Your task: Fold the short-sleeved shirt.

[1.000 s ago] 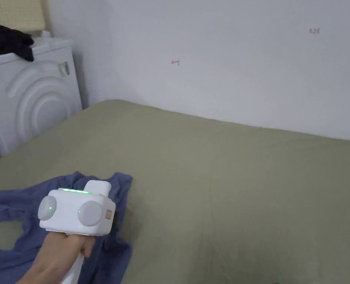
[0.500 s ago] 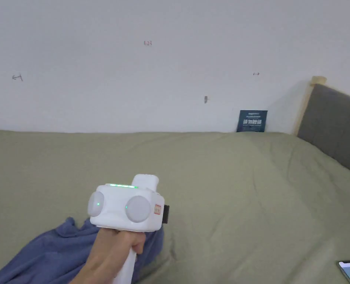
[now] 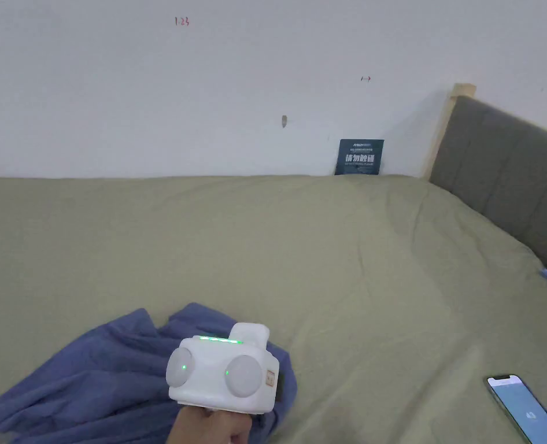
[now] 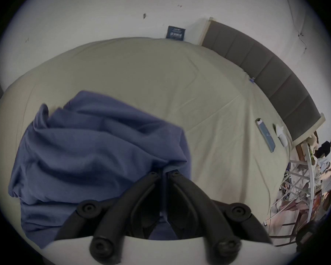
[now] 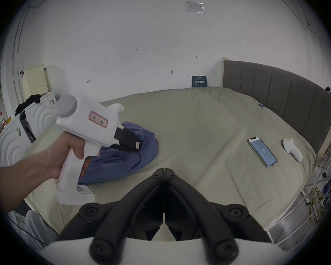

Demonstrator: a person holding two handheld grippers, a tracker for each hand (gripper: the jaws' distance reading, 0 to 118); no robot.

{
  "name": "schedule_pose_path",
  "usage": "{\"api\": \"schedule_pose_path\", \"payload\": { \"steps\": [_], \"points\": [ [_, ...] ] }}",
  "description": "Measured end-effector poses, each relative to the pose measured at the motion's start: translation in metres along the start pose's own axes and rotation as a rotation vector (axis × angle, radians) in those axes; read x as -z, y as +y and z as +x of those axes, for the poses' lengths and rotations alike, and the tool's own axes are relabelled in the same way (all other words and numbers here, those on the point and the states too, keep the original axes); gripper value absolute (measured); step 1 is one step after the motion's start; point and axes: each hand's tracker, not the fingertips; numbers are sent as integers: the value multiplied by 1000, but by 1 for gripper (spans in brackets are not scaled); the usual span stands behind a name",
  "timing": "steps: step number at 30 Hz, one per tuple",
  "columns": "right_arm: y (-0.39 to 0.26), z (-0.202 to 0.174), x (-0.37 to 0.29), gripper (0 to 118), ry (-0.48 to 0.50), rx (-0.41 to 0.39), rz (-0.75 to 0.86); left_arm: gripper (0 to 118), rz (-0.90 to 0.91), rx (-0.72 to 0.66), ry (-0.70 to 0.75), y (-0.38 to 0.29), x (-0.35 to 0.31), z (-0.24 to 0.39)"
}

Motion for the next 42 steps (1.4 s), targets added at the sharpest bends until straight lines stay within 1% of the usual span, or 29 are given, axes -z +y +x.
{"api": "schedule_pose_path", "payload": {
  "steps": [1,2,3,4,5,6,8,10,12,14,16,17,18,19,20,21,22,23,25,27,28,29,32,36,39,42],
  "points": [
    [-1,0,2,2,4,2,-4,21,-2,-20,-4,-1,4,-4],
    [-1,0,4,2,7,3,-8,39,9,-24,-26,-2,4,-9],
    [-2,0,5,2,7,4,-11,51,21,-24,-56,-4,3,-12],
    [-2,0,6,2,10,4,-15,51,18,-25,-63,-5,-1,-14],
    [-2,0,6,2,11,3,-16,90,11,-17,-69,-6,-4,-15],
    [-2,0,6,2,11,1,-16,118,14,-2,-56,-9,-12,-15],
    [0,-2,3,2,10,2,-15,118,76,15,13,-14,-39,-23],
    [2,-5,-4,2,24,9,-3,118,139,23,24,-22,-80,-28],
    [5,-10,-12,2,35,-5,20,118,211,9,58,-35,-123,-37],
    [8,-15,-21,2,53,-6,41,118,312,-14,92,-61,-173,-44],
    [9,-22,-30,2,68,-6,60,118,369,-35,155,-87,-217,-53],
    [10,-25,-34,2,78,-7,71,117,406,-42,179,-104,-238,-52],
    [10,-28,-39,2,89,-14,85,112,443,-51,219,-121,-258,-57],
    [10,-31,-43,2,91,-22,91,101,454,-56,268,-135,-273,-60],
    [10,-34,-46,2,94,-32,98,82,473,-65,312,-148,-285,-63],
    [9,-37,-51,2,96,-41,113,45,507,-82,354,-163,-301,-62],
    [9,-40,-55,2,96,-45,121,16,528,-107,379,-175,-312,-67],
    [9,-41,-58,2,101,-49,129,0,538,-136,389,-182,-319,-72],
    [9,-47,-65,2,90,-74,150,0,592,-203,403,-202,-338,-80],
    [8,-51,-72,2,77,-112,174,0,592,-198,438,-217,-351,-83],
    [8,-53,-74,2,67,-117,176,0,610,-204,482,-224,-355,-84],
    [6,-55,-77,2,61,-117,185,0,621,-208,523,-232,-357,-89],
    [4,-60,-82,2,67,-117,191,0,622,-233,569,-251,-366,-92],
    [0,-65,-87,2,68,-126,192,0,622,-258,582,-271,-370,-102],
    [0,-68,-85,2,76,-122,186,0,614,-304,572,-277,-374,-110],
    [1,-71,-83,2,85,-115,181,0,601,-308,582,-276,-374,-113]
  ]
}}
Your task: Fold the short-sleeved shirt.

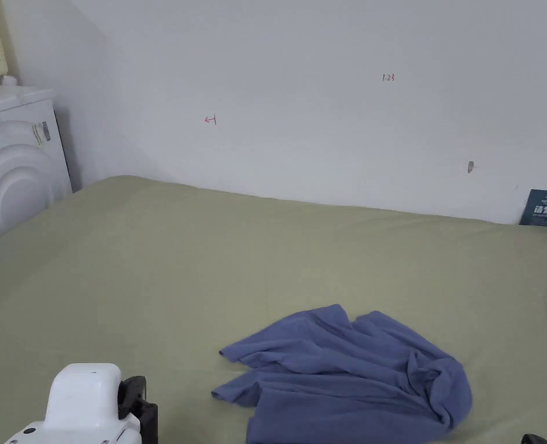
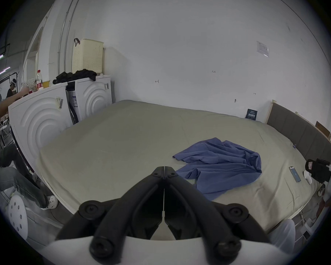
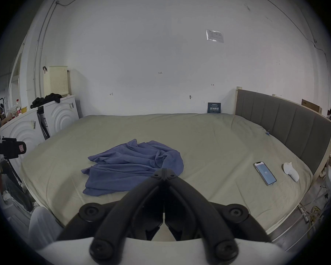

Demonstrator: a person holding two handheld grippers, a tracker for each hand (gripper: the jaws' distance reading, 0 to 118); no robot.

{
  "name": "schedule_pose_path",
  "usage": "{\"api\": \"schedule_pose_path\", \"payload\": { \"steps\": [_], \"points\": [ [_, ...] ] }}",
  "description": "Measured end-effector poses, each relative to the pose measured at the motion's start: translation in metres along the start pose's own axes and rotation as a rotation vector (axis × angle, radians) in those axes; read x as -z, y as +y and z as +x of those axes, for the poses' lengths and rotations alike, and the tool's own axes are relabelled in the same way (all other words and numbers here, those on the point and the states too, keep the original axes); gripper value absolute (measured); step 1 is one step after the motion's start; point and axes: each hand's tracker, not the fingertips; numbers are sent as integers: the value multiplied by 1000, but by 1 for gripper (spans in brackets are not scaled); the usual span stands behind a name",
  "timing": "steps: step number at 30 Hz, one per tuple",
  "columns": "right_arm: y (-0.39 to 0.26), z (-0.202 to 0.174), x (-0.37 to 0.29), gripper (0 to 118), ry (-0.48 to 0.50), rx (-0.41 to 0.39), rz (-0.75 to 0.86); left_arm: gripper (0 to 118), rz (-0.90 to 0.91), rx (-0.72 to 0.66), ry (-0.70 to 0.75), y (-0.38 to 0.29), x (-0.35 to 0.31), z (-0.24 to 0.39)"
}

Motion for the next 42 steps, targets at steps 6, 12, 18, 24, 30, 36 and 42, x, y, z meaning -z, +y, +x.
{"api": "schedule_pose_path", "payload": {
  "steps": [6,12,18,24,30,36,42],
  "points": [
    [1,-5,12,2,23,1,-18,0,-80,-23,-40,6,30,0],
    [-6,-10,36,2,45,-16,-65,0,-250,-47,-117,10,121,9],
    [-13,-8,62,2,66,-32,-131,83,-417,-33,-128,3,229,29],
    [-18,-2,83,2,78,-46,-179,118,-573,14,-71,-16,307,48],
    [-25,5,92,2,82,-39,-214,102,-593,130,12,-49,311,76],
    [-27,16,104,2,87,-43,-247,7,-584,173,-106,-34,295,84],
    [-21,41,139,2,66,-13,-273,7,-592,116,-143,-35,295,75]
  ]
}}
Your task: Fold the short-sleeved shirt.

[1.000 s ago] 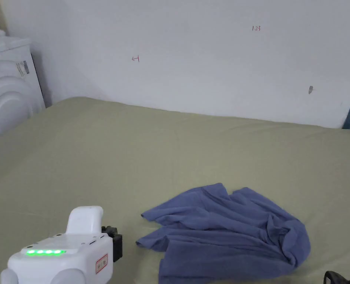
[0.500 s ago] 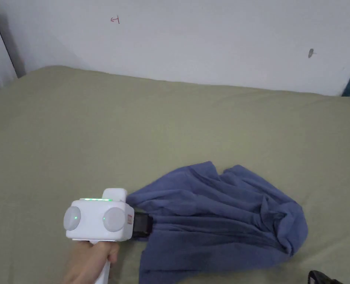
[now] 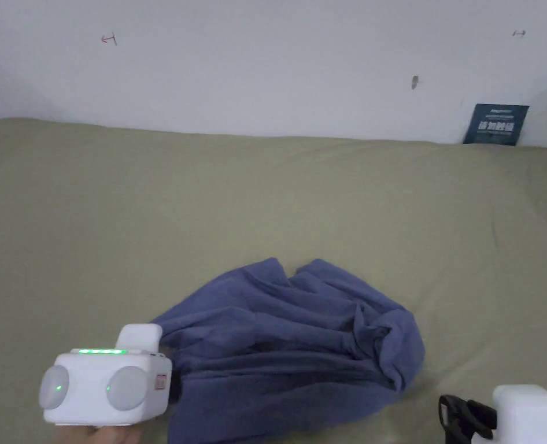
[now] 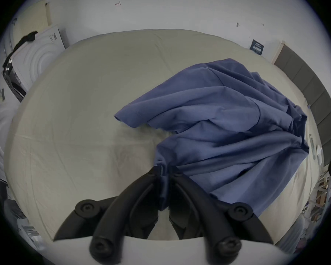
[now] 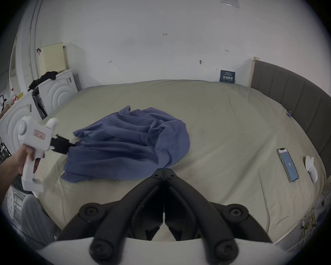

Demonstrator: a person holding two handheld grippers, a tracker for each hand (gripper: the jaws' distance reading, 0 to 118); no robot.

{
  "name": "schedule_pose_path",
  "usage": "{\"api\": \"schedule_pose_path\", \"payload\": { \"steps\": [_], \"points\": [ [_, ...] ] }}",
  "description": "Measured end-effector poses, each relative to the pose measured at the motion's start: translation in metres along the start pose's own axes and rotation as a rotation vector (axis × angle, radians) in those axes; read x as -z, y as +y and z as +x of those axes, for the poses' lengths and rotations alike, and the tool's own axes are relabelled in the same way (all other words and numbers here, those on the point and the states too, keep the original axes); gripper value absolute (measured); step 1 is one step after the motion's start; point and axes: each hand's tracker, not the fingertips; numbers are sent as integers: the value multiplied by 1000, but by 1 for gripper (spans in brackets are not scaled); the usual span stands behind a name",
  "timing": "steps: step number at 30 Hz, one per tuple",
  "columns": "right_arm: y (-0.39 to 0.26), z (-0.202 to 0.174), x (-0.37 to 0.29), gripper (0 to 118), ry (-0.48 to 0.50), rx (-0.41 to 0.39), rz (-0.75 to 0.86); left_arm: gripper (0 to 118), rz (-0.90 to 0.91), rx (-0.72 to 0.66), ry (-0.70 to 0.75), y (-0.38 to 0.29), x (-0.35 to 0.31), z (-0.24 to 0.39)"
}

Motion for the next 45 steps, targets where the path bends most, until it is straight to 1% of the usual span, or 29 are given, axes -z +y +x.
{"api": "schedule_pose_path", "payload": {
  "steps": [1,4,11,12,13,14,15,16,18,20,21,22,23,24,25,26,27,28,29,31,32,34,36,40,41,45],
  "points": [
    [6,5,9,2,-14,3,-10,7,5,-23,-14,0,-7,2],
    [27,19,41,2,-32,14,-29,7,5,-31,-35,-2,-7,-2],
    [87,50,129,2,-23,55,-100,7,10,-8,-50,2,3,-9],
    [93,53,142,13,-5,69,-127,7,10,-8,-53,1,3,-10],
    [98,56,154,45,18,76,-162,7,10,-5,-55,2,5,-10],
    [101,58,170,90,26,73,-224,7,10,-2,-58,3,5,-11],
    [99,59,181,118,28,72,-250,7,8,-1,-61,3,6,-12],
    [99,61,188,116,31,73,-220,7,8,0,-63,3,5,-11],
    [98,62,208,103,-6,73,-293,7,9,-3,-66,3,5,-11],
    [93,64,226,99,11,75,-336,7,10,-4,-69,2,8,-12],
    [87,65,234,89,8,70,-380,7,11,-7,-71,1,11,-13],
    [83,64,239,72,-8,56,-419,7,12,-10,-73,1,11,-14],
    [77,64,243,57,-21,35,-436,7,12,-16,-76,1,11,-15],
    [74,63,240,51,-2,41,-401,7,13,-17,-78,2,11,-15],
    [78,61,235,38,-2,38,-383,7,12,-12,-80,2,12,-16],
    [81,61,231,16,29,52,-379,7,10,-8,-82,2,12,-17],
    [83,56,228,16,81,76,-371,7,7,-6,-85,4,11,-18],
    [84,47,221,16,21,29,-364,7,3,-8,-91,6,9,-20],
    [85,46,217,16,37,-5,-366,7,-1,-14,-94,7,7,-21],
    [94,46,196,16,40,-12,-333,7,0,-40,-111,11,-3,-28],
    [98,48,186,16,44,0,-312,7,12,-46,-114,13,-11,-32],
    [109,53,161,16,75,54,-262,7,52,-62,-114,19,-31,-41],
    [122,62,133,16,102,91,-225,7,107,-79,-120,28,-60,-51],
    [147,66,76,16,136,140,-140,7,214,-67,-97,47,-120,-65],
    [153,66,62,16,151,149,-117,7,250,-49,-77,48,-146,-56],
    [178,53,5,16,143,109,-24,7,338,-24,-33,66,-211,-53]
  ]
}}
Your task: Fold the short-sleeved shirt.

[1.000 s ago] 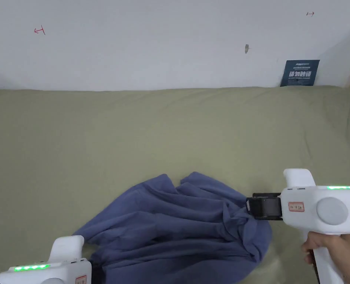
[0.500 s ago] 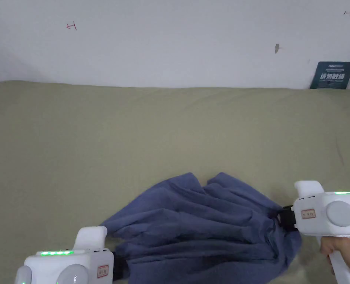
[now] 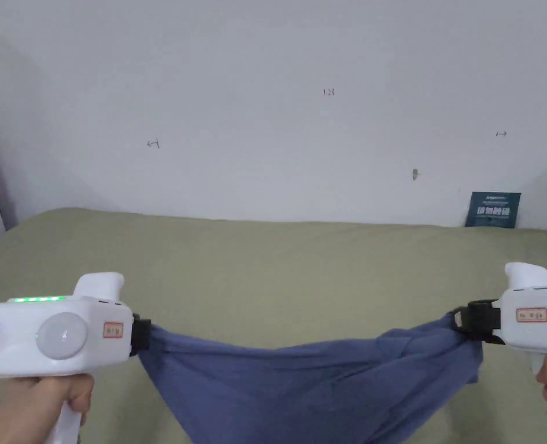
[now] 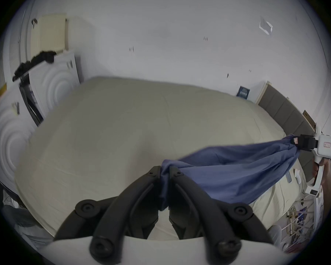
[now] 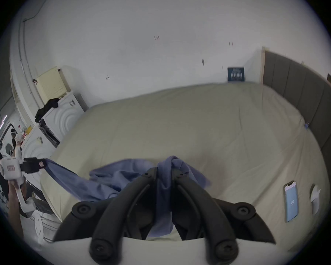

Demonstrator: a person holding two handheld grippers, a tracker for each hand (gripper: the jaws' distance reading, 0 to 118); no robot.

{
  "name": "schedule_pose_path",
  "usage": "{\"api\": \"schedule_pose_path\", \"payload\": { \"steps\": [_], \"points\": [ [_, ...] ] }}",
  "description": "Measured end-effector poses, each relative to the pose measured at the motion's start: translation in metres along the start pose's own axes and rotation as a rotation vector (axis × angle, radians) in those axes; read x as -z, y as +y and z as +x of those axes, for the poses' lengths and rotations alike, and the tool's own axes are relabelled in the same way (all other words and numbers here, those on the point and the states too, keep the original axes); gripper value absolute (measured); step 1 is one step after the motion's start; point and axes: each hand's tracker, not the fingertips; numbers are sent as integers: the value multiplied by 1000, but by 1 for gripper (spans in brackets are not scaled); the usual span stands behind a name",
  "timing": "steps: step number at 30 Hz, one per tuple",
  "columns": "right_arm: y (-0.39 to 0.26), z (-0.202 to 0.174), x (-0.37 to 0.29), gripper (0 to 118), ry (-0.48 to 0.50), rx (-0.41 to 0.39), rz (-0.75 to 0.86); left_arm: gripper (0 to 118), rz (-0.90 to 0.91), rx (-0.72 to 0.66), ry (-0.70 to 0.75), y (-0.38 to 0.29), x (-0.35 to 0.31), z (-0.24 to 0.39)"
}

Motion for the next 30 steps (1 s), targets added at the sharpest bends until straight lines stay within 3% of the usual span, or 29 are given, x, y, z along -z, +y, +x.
{"api": "schedule_pose_path", "payload": {
  "steps": [7,15,23,30],
  "points": [
    [49,-28,-72,16,-25,-42,136,7,128,31,50,58,-71,12],
    [101,-35,-100,16,-93,-67,226,7,203,43,87,112,-94,21],
    [145,-47,-79,16,-188,-107,298,7,248,11,150,160,-66,41],
    [196,-31,-37,16,-212,-92,326,7,264,16,192,204,-20,54]
  ]
}}
